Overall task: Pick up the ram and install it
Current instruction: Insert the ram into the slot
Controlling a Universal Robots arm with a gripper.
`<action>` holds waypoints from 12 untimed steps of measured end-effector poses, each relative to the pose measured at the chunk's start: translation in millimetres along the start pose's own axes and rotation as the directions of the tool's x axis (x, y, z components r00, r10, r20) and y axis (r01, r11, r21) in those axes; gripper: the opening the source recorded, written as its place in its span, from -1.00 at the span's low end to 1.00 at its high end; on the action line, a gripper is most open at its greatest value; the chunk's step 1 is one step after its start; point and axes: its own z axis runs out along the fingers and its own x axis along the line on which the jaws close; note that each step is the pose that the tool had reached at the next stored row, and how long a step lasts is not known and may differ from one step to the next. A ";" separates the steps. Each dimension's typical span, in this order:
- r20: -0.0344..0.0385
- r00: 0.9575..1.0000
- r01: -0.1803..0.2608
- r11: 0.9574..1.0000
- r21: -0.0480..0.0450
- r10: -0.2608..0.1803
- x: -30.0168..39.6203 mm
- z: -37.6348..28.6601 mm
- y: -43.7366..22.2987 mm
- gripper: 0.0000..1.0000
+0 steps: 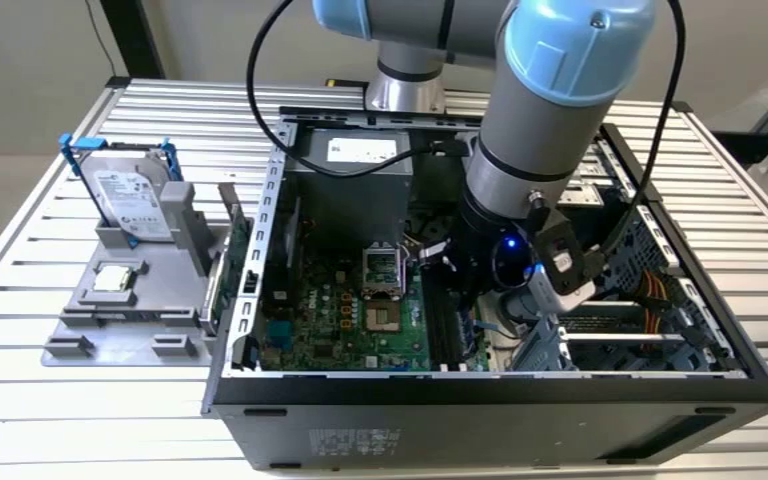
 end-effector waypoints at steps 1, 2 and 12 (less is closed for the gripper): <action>0.000 1.000 0.000 1.000 0.000 0.000 0.3 0.3 -0.2 -1.00; 0.000 1.000 0.000 1.000 0.000 0.000 0.4 0.7 -0.3 -1.00; 0.000 1.000 0.000 1.000 0.000 0.000 1.2 5.5 -0.6 -1.00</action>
